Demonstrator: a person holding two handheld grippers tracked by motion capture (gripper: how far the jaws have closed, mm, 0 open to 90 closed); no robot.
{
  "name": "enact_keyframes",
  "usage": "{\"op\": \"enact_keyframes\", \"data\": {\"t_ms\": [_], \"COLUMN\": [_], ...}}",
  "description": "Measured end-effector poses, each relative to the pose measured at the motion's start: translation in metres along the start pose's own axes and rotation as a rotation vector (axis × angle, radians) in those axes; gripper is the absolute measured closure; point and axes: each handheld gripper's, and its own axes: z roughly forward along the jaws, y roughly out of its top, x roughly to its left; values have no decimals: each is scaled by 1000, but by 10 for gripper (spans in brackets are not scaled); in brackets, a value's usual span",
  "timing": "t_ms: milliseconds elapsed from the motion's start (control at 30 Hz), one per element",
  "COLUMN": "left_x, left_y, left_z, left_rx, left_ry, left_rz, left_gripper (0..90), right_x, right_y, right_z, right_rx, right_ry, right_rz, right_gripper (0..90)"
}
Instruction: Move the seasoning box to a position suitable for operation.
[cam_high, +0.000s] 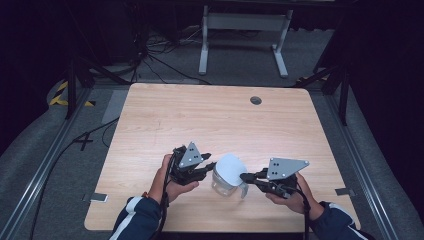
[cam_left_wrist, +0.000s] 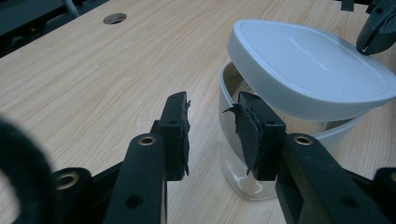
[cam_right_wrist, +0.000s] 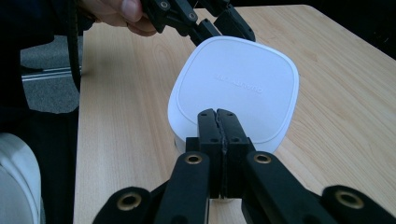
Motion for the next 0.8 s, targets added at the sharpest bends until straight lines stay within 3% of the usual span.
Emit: {"op": "enact_keyframes", "data": {"t_ms": [300, 500, 533, 800], "left_x": [-5, -9, -9, -10], "left_y": [6, 10, 11, 15], "left_z": [-2, -3, -3, -5], "left_rx": [-13, -26, -26, -38], "left_ry": [-27, -45, -41, -57], "left_rz": [23, 50, 72, 76], "left_gripper": [703, 896, 897, 896], "right_x": [0, -1, -1, 0], "right_y": [-2, -3, -4, -6], "right_z": [-2, -3, -3, -5], "right_rx": [8, 9, 9, 21], "right_ry": [-6, -6, -6, -23], "right_rz": [3, 5, 6, 2], "right_gripper": [900, 900, 900, 900]}}
